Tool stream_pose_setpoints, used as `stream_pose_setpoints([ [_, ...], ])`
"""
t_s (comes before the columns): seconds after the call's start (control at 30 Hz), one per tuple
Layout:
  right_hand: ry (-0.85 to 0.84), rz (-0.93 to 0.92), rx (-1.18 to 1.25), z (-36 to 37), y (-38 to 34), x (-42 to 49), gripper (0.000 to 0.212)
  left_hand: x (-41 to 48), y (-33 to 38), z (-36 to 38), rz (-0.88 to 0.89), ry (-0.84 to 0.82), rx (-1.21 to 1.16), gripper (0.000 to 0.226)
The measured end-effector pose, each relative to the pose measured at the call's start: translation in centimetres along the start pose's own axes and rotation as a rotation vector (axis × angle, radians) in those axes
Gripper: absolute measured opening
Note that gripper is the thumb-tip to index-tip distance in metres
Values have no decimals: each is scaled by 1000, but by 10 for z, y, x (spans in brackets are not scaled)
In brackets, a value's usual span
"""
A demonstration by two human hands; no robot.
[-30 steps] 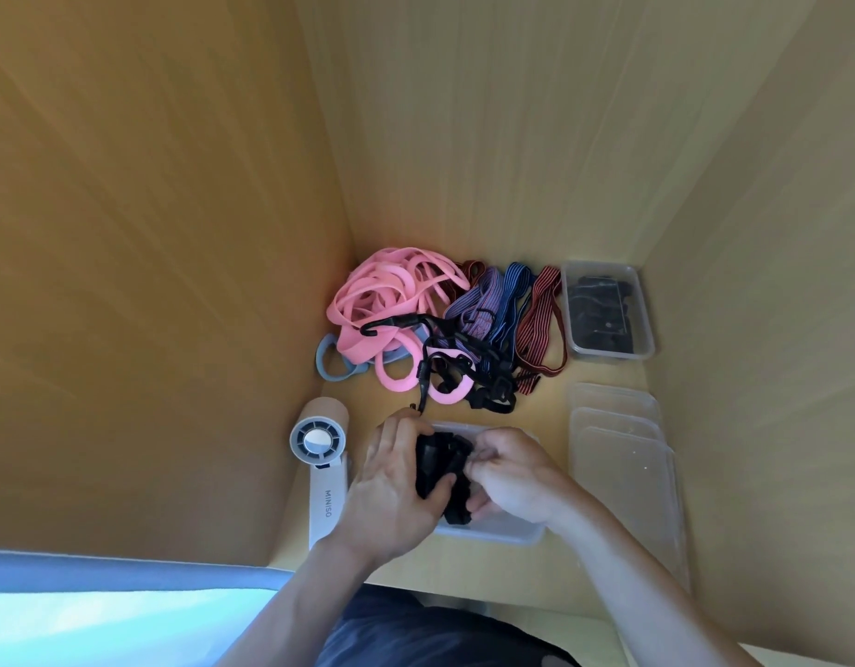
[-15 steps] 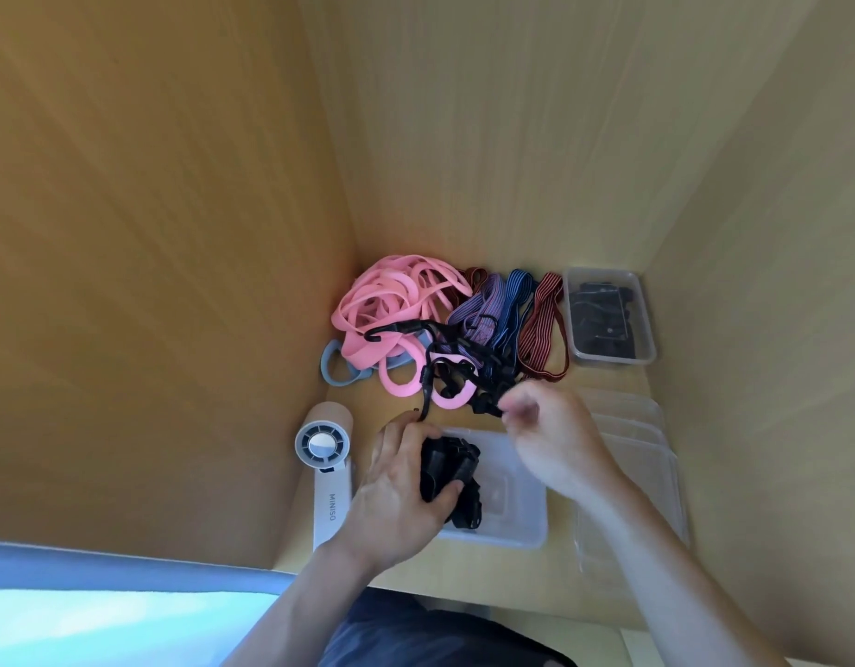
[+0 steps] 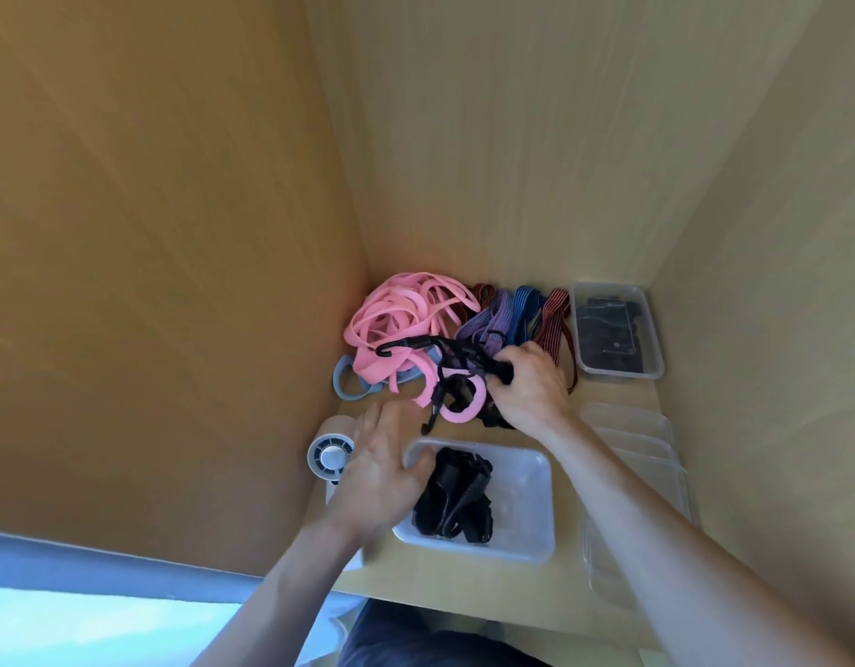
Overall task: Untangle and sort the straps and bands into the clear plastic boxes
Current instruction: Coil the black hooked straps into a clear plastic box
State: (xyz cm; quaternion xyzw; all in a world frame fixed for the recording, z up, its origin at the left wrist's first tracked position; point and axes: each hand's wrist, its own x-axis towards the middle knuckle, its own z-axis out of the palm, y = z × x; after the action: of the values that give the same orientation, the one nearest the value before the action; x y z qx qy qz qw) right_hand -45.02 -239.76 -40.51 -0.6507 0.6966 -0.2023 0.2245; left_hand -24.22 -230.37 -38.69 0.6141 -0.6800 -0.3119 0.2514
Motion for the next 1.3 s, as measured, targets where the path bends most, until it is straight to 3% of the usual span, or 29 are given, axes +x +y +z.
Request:
stream_pose_setpoints([
  [0.13, -35, -30, 261, -27, -16, 4, 15, 27, 1, -6, -6, 56, -37, 39],
  [0.27, -63, -160, 348, -52, -30, 8, 18, 59, 13, -10, -16, 100, -123, 54],
  [0.37, -99, -235, 319, -71, -41, 12, 23, 86, 20, -14, -17, 65, -152, 85],
  [0.47, -89, -280, 289, -92, -56, 12, 26, 108, 31, -25, 40, -71, -90, 108],
  [0.53, -71, -301, 325, -107, -67, 12, 26, 120, 42, -31, 65, -162, -126, 93],
  [0.6, -52, -326, 393, -122, -78, 11, 24, 127, 50, -33, 16, -215, -180, 62],
  [0.67, -19, -350, 452, -138, -86, 10, 21, 132, 54, -33, 8, -211, -181, 35],
  [0.73, 25, -365, 483, -152, -91, 9, 19, 135, 59, -33, -5, -219, -247, 23],
  [0.87, 61, -344, 570, -174, -94, 7, 19, 133, 75, -37, 5, -256, -462, 32],
  [0.97, 44, -317, 620, -187, -94, 4, 21, 133, 89, -38, -12, -301, -767, 61],
  [1.07, 50, -283, 641, -195, -90, 5, 19, 131, 108, -41, -36, -382, -940, 59],
  [1.13, 60, -263, 618, -198, -88, 7, 16, 131, 119, -42, 9, -467, -1012, 56],
  [1.2, 81, -238, 577, -198, -85, 8, 15, 131, 126, -42, 27, -542, -1056, 74],
  [1.3, 133, -209, 498, -195, -82, 11, 15, 129, 136, -43, 76, -578, -919, 77],
])
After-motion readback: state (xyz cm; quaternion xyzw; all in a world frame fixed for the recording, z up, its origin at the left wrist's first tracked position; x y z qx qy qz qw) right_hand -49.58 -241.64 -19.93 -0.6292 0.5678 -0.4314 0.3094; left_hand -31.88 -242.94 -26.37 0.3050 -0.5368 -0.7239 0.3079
